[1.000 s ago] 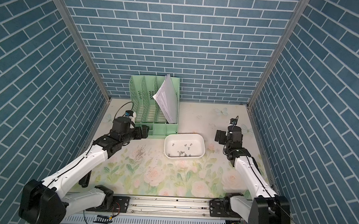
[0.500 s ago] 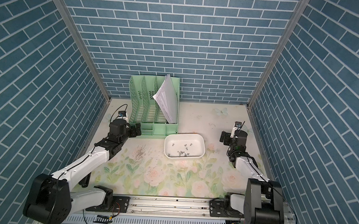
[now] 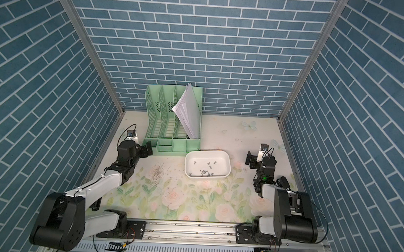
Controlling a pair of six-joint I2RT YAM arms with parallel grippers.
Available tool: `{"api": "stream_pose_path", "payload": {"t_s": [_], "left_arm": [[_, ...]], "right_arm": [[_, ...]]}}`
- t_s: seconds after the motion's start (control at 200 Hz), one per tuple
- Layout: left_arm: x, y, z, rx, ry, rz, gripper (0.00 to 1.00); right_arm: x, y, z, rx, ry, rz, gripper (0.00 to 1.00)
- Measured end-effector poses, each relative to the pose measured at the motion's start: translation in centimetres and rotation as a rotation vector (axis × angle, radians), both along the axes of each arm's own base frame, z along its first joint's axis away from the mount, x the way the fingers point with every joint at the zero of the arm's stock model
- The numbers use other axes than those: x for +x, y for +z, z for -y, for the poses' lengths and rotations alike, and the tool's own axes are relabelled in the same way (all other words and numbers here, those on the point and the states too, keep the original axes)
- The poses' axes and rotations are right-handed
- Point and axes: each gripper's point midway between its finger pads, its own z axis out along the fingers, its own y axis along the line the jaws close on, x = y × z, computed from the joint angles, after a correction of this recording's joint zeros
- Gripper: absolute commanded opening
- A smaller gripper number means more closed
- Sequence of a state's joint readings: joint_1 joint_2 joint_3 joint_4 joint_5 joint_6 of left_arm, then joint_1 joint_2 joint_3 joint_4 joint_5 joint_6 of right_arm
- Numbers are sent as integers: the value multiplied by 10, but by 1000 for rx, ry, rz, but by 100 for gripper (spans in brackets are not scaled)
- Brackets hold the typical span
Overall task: Put the screws on the desktop into the storage box
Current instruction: Reset both arms
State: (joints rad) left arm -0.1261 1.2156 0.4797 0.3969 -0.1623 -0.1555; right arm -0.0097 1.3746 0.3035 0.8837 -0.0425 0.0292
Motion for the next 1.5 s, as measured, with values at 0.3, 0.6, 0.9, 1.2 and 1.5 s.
{"api": "stream_pose_path", "payload": {"t_s": [0.3, 0.6, 0.9, 1.2, 1.5], "left_arm": [[-7, -3, -18, 23, -1, 114, 100], [-15, -26, -21, 48, -36, 191, 100], [-5, -27, -15, 65, -81, 245, 100], [-4, -21, -14, 73, -91, 265, 100], [-4, -21, -13, 72, -94, 267, 100]], "right_arm": [[-6, -1, -5, -5, 33, 91, 100], [-4, 1, -15, -19, 93, 133, 100], [-3, 6, -17, -18, 103, 153, 100], [-3, 7, -17, -19, 104, 158, 100], [-3, 7, -18, -22, 98, 158, 100]]}}
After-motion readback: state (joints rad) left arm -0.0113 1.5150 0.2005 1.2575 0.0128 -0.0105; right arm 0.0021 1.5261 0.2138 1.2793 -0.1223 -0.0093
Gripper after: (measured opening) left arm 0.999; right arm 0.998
